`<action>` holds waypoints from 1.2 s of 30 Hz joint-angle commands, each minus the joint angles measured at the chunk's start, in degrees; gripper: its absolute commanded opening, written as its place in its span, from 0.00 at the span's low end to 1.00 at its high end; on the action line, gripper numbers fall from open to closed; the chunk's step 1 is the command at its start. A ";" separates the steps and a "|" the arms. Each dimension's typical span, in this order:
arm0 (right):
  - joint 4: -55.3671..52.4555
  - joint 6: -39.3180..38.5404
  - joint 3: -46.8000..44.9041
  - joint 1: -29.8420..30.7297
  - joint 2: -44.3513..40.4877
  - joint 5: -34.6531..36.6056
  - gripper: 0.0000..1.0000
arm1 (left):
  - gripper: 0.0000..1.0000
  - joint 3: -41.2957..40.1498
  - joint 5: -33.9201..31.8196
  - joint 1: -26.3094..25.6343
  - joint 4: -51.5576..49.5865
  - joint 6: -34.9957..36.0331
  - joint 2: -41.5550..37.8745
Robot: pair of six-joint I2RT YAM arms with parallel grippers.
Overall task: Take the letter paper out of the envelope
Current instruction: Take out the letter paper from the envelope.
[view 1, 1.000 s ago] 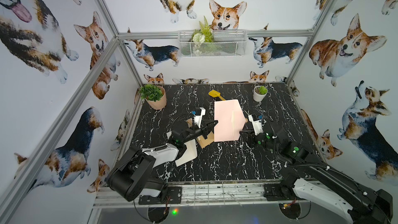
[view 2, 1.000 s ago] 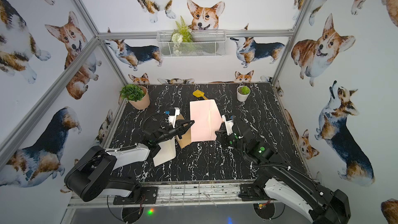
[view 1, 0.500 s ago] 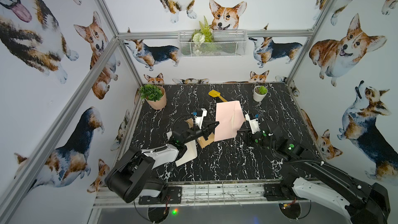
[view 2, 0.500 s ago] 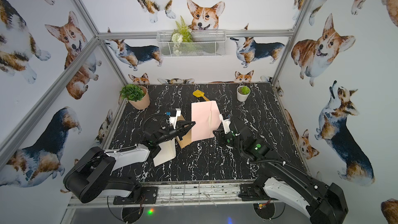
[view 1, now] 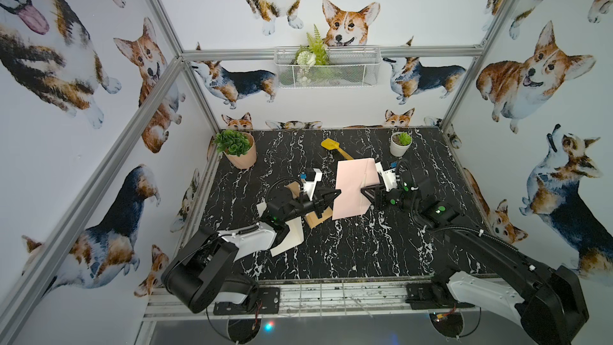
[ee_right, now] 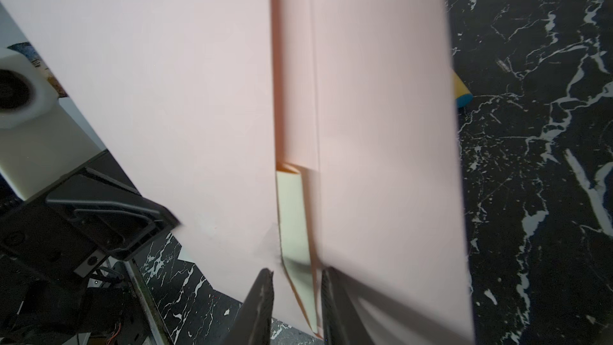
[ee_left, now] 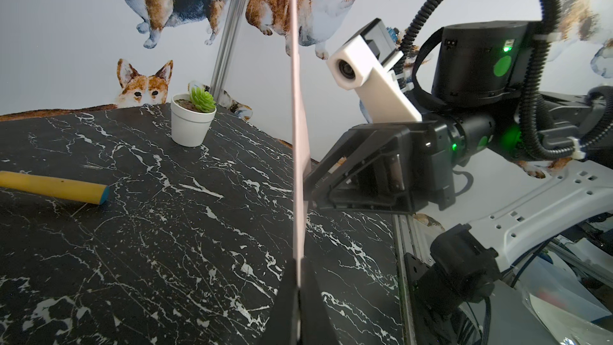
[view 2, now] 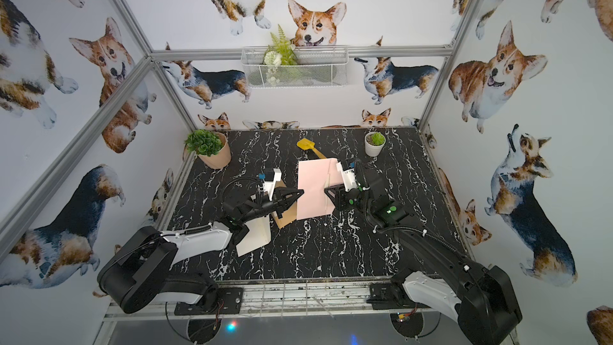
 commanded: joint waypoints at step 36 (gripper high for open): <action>9.96 -2.73 -2.22 -0.86 5.55 -2.19 0.35 | 0.00 0.35 2.15 -0.30 7.82 -2.71 2.87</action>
